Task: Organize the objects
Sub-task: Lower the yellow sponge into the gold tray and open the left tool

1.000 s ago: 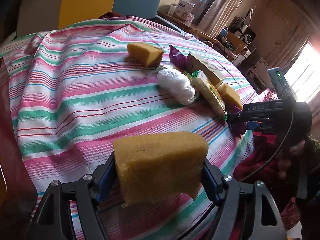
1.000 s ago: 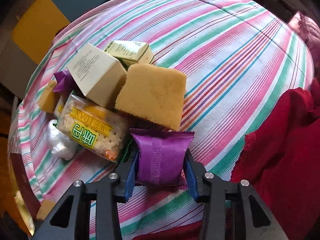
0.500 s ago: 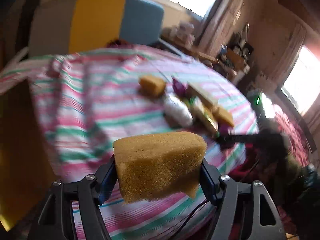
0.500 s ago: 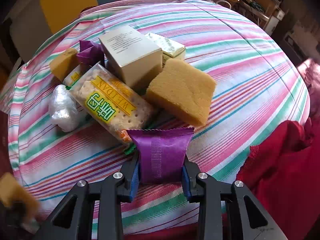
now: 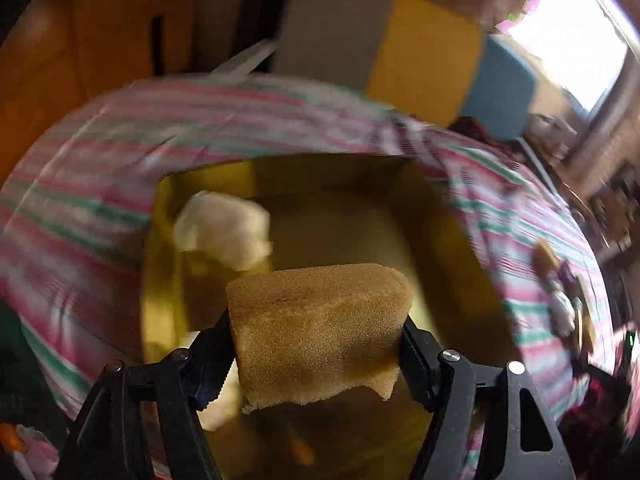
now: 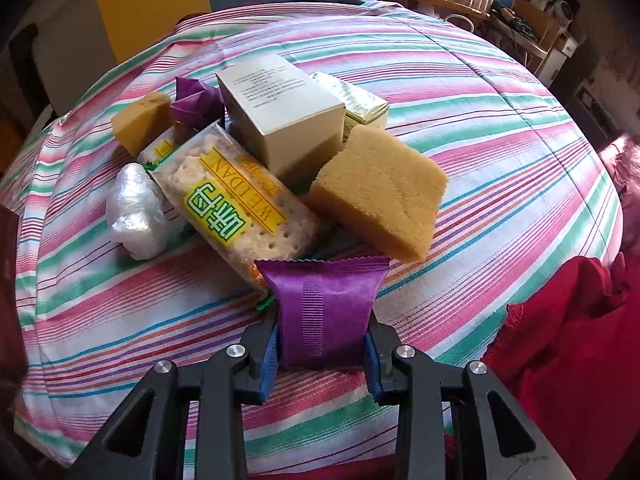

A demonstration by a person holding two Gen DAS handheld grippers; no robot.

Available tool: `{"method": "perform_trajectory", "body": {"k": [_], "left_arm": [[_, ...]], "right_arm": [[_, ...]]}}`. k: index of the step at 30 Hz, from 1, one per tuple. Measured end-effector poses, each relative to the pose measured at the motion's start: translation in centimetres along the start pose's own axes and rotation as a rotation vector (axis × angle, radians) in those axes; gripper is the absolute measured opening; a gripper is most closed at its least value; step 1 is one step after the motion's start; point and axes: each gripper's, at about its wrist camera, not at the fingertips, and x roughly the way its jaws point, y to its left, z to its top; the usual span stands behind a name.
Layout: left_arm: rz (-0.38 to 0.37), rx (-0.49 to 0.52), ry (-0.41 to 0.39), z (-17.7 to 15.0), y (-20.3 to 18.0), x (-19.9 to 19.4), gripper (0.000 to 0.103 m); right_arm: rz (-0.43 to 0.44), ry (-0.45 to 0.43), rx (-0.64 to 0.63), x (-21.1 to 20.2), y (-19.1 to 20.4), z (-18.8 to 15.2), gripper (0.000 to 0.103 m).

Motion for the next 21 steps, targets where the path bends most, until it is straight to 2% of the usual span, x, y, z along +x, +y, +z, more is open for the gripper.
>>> {"method": "perform_trajectory", "body": {"k": [3,6,8,10,14,16,21], "left_arm": [[0.073,-0.007,0.014,1.1,1.8,1.6,0.073],[0.09,-0.017,0.043,1.7,3.3,3.1,0.074],[0.094,-0.028,0.054,1.8,3.9,4.0,0.076],[0.118,-0.023,0.073,1.7,4.0,4.7,0.077],[0.116,-0.012,0.038,1.3,4.2,4.1,0.081],[0.111,-0.01,0.015,1.4,4.0,3.4,0.083],[0.135,0.002,0.014,1.6,4.0,3.4,0.086]], "right_arm": [[0.0,-0.001,0.0,-0.2,-0.4,-0.2,0.035],[0.0,-0.001,0.0,-0.4,-0.8,-0.3,0.035],[-0.002,0.0,0.0,-0.2,2.5,1.3,0.035],[-0.002,0.0,-0.001,-0.2,2.5,1.4,0.035],[-0.003,0.0,-0.002,-0.2,2.9,1.3,0.035],[-0.006,-0.001,-0.005,0.6,4.5,1.7,0.035],[-0.009,-0.002,-0.01,1.0,4.9,2.0,0.036]]}}
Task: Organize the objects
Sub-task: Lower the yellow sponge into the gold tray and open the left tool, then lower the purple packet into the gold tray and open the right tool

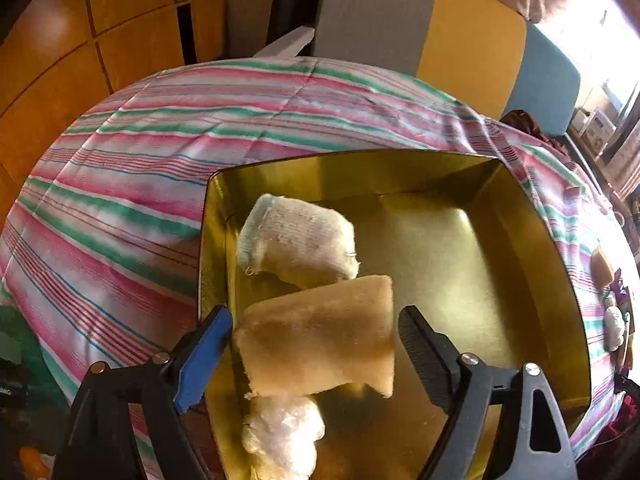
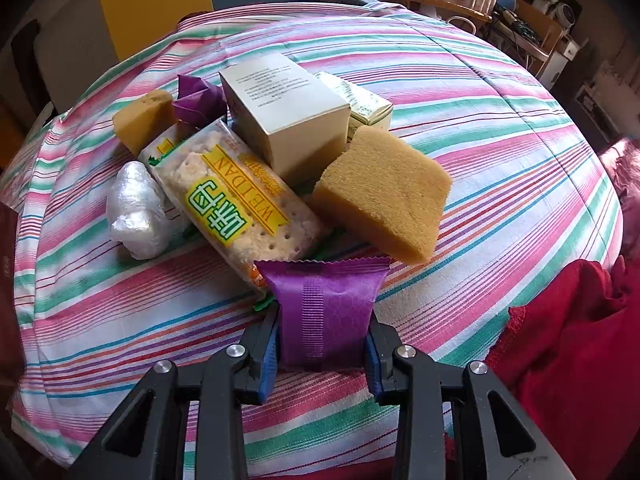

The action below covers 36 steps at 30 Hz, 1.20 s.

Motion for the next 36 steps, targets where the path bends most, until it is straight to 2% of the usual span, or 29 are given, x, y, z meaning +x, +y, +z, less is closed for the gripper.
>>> {"method": "perform_trajectory", "body": {"k": [6,8,11,13,15,18,23,24,30,34,36], "left_arm": [[0.032,-0.047,-0.109,-1.4,0.2,-3.9,0.086],[0.052,-0.054,-0.152,-2.4,0.0,-5.5,0.086],[0.033,-0.066,-0.208,-4.1,-0.7,-7.6,0.086],[0.037,-0.066,-0.236,-5.3,-1.4,-8.8,0.086],[0.033,-0.069,-0.237,-5.9,-1.9,-9.3,0.086],[0.018,-0.068,-0.231,-6.7,-2.3,-9.8,0.086],[0.017,-0.064,-0.233,-7.7,-2.6,-10.2,0.086],[0.019,-0.062,-0.234,-7.8,-2.6,-10.3,0.086],[0.03,-0.079,-0.227,-8.5,-1.7,-10.5,0.086],[0.034,-0.116,-0.223,-9.0,-0.1,-10.6,0.086],[0.042,-0.139,-0.219,-9.2,1.0,-10.6,0.086]], "right_arm": [[0.006,-0.004,0.01,-0.4,-0.2,0.0,0.035],[0.035,-0.005,0.021,-0.7,-0.2,-0.1,0.035],[0.072,-0.005,-0.004,-1.2,0.3,-0.7,0.035],[0.125,0.0,-0.026,-1.6,0.6,-1.2,0.035],[0.163,0.006,-0.056,-1.3,0.8,-0.1,0.035],[0.271,0.022,-0.1,-2.0,2.9,-1.8,0.034],[0.457,0.003,-0.263,-4.3,9.5,-2.2,0.034],[0.486,-0.008,-0.3,-5.6,10.7,-3.7,0.034],[0.67,-0.049,-0.567,-10.3,22.5,-5.1,0.034],[0.724,-0.044,-0.716,-12.1,28.8,-6.9,0.034],[0.739,-0.029,-0.768,-11.6,32.0,-7.6,0.034]]}}
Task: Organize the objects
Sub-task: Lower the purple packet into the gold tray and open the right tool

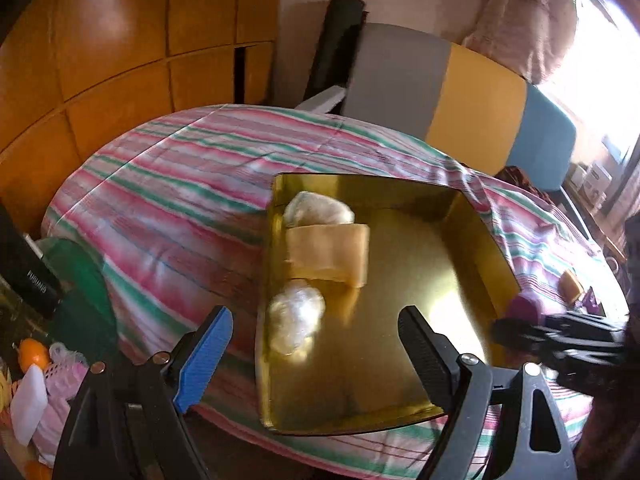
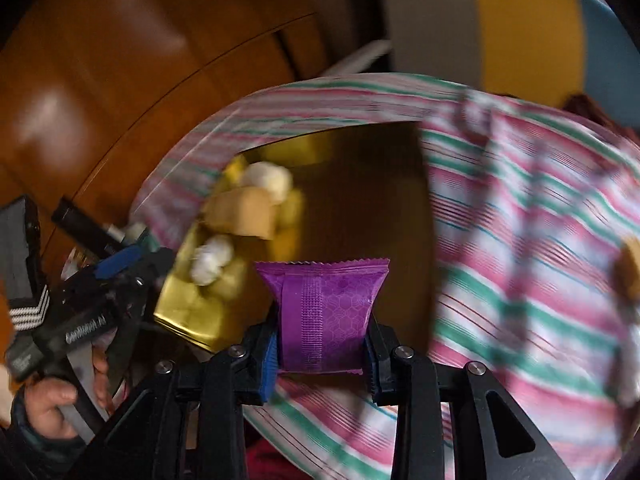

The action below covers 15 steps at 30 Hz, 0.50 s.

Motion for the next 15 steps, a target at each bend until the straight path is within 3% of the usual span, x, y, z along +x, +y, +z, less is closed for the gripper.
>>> {"method": "perform_trajectory", "body": {"k": [9,15], "left_arm": [[0.044,-0.123,0.019,-0.5,6.0,-0.7,0.085],[0.031,-0.163,0.025,-0.6,7.1,-0.5,0.085]], "right_arm": [[0.094,0.11,-0.059,10.0,5.1,2.6,0.035],[0.145,0.173,-0.1,12.5,7.8,1.9,0.038]]}}
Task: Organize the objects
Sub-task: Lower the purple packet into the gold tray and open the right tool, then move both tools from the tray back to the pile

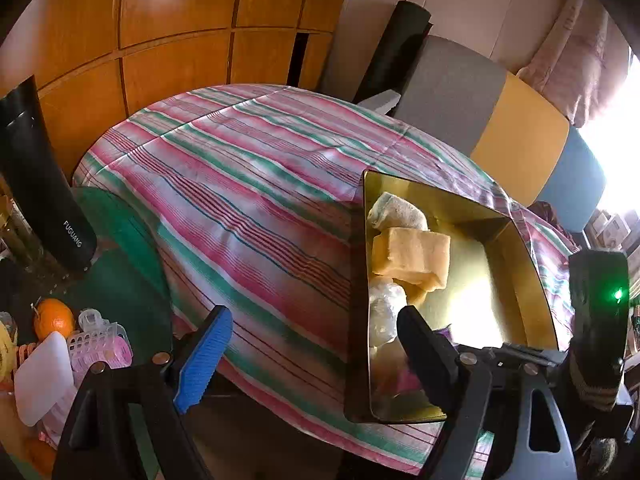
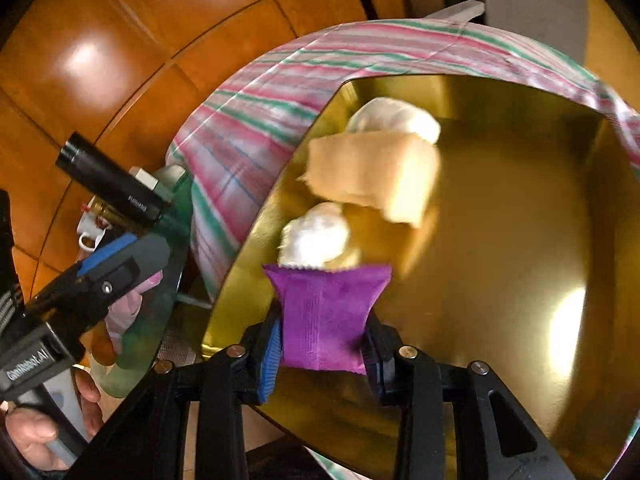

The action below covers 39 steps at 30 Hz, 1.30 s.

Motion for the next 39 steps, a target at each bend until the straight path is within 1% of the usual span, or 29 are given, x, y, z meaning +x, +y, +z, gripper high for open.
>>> {"method": "perform_trajectory", "body": {"k": [2,4,5,8,13,16,23,25,27,31,35,39], "left_arm": [[-0.008,0.006,0.003,-0.1,-0.2,0.0,0.085],[-0.011,0.015,0.004,-0.2,-0.5,0.0,0.085],[-0.013,0.02,0.003,-0.2,-0.7,0.0,0.085],[-0.006,0.032,-0.006,-0.1,-1.2,-0.3,0.085],[-0.025,0.065,-0.014,-0.2,-2.9,-0.8,0.085],[-0.06,0.081,-0.003,-0.5,-4.2,-0.8,0.085],[-0.123,0.168,0.019,-1.3,-8.4,-1.0,0.085],[-0.149,0.202,0.028,-1.6,-9.8,-1.0,0.084],[-0.173,0.23,0.039,-1.9,-11.1,-0.9,0.077],[-0.21,0.284,0.082,-2.7,-14.0,-0.3,0.073],[-0.246,0.343,0.092,-3.2,-16.4,-0.3,0.072],[-0.289,0.418,0.1,-3.5,-19.4,-0.3,0.068]], "right_arm": [[0.022,0.012,0.006,0.2,0.1,-0.3,0.04],[0.04,0.002,0.016,-0.1,-0.1,-0.4,0.055],[0.039,-0.004,0.018,-0.3,-0.2,-0.5,0.056],[0.026,-0.035,0.034,-1.4,-0.8,-0.7,0.056],[-0.038,-0.109,0.045,-4.1,-1.3,-1.5,0.056],[-0.093,-0.162,0.037,-5.8,-1.5,-2.0,0.056],[-0.166,-0.254,0.058,-9.8,-3.3,-3.2,0.057],[-0.186,-0.278,0.071,-11.0,-4.2,-3.8,0.059],[-0.204,-0.299,0.096,-12.3,-5.4,-4.5,0.06],[-0.242,-0.337,0.17,-14.9,-8.6,-6.4,0.062],[-0.307,-0.352,0.261,-17.6,-12.5,-9.2,0.062],[-0.384,-0.376,0.379,-21.4,-17.7,-12.3,0.062]]}}
